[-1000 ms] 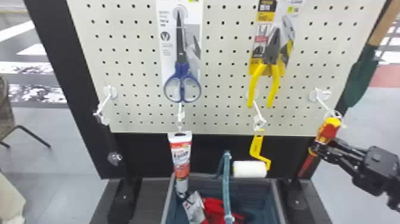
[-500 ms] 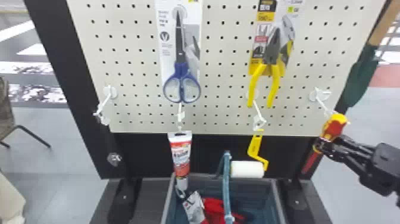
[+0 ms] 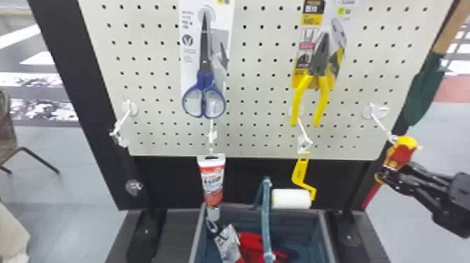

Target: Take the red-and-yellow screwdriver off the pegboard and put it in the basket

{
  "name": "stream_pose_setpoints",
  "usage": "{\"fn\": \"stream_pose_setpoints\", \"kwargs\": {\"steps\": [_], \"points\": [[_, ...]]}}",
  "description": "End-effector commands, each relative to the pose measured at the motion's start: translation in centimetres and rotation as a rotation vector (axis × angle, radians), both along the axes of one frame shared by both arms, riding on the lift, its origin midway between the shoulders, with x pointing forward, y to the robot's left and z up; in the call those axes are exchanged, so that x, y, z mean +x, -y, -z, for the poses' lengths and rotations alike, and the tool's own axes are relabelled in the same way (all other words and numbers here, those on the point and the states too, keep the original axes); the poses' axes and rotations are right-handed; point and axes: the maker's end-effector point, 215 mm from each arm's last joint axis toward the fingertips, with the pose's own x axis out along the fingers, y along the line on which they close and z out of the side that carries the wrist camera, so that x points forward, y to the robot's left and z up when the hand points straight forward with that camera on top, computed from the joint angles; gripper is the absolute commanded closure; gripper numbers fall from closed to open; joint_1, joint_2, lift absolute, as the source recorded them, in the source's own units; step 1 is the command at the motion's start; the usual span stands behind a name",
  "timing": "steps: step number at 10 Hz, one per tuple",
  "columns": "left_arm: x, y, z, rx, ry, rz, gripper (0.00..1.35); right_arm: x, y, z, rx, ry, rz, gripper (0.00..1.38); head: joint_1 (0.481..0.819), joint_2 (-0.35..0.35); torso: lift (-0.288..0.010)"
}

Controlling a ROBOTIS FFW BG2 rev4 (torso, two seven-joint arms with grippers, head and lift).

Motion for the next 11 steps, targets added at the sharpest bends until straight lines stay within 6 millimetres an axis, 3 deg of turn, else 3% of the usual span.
{"fn": "stream_pose_setpoints", "kwargs": {"steps": [1,3,6,8,11], "points": [[0.1,0.0,0.0,-0.004,0.0,-0.006,0.13,-0.9,-0.2,-0.3,-0.002,-0.001,0.005,1.2,0.549,0.0,-0.1],[0.2,0.0,0.0,-0.004,0.002,-0.006,0.13,-2.3,-0.7,-0.6,0.055,-0.009,0.047,1.2,0.549,0.0,-0.1],[0.3,0.0,0.0,-0.005,0.006,-0.005,0.13,-4.4,-1.1,2.5,0.208,-0.107,0.144,1.2,0.549,0.0,-0.1],[0.4,0.1,0.0,-0.007,0.008,-0.005,0.13,-4.6,-2.0,4.5,0.267,-0.161,0.154,1.2,0.549,0.0,-0.1],[0.6,0.4,-0.1,-0.013,0.013,-0.001,0.13,-4.4,-2.6,4.7,0.307,-0.171,0.176,1.2,0.549,0.0,-0.1]]}}
